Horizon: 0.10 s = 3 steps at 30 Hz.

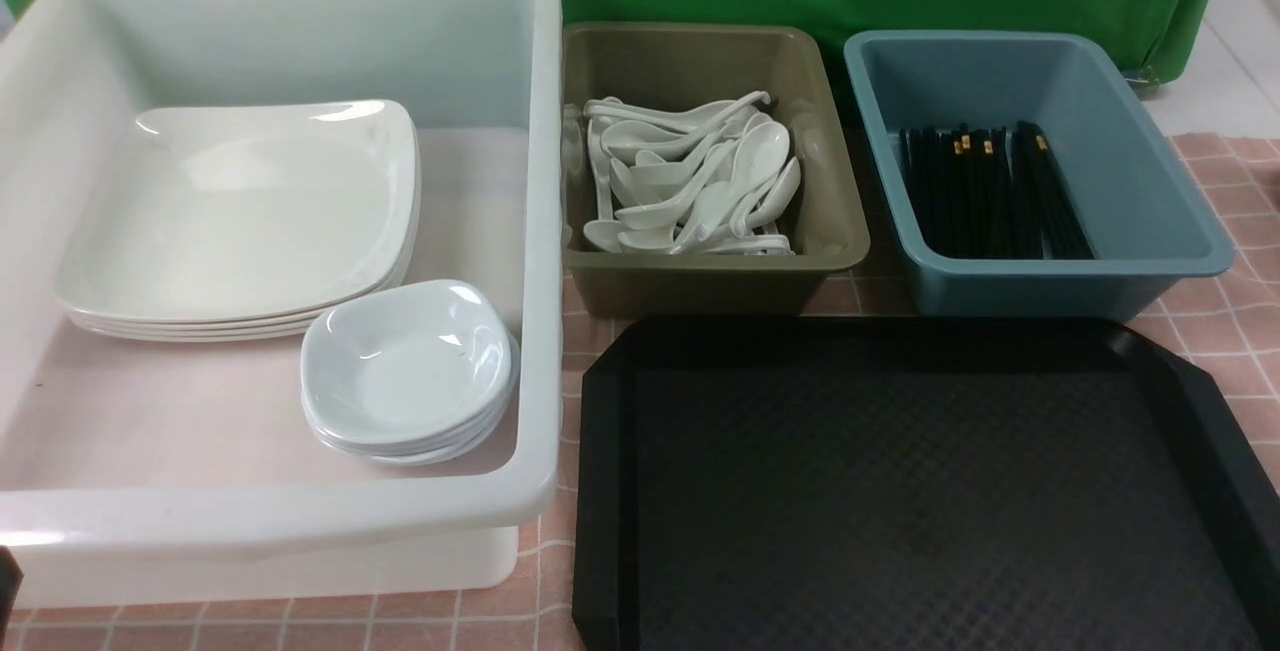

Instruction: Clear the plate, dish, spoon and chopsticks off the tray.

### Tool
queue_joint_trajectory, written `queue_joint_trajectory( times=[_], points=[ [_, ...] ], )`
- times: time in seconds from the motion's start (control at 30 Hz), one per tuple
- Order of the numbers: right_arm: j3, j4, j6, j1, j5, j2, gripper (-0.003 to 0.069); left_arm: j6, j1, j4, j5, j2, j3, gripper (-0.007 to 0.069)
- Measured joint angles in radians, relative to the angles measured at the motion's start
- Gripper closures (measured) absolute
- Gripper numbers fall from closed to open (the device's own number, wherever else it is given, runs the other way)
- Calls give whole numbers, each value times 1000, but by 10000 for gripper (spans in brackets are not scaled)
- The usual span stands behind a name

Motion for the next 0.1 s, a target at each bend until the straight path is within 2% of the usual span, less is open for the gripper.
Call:
queue_joint_trajectory(
  times=[0.1],
  points=[
    [0, 0, 0, 0, 0, 0, 419, 0, 0, 0, 0, 0, 0, 603]
  ],
)
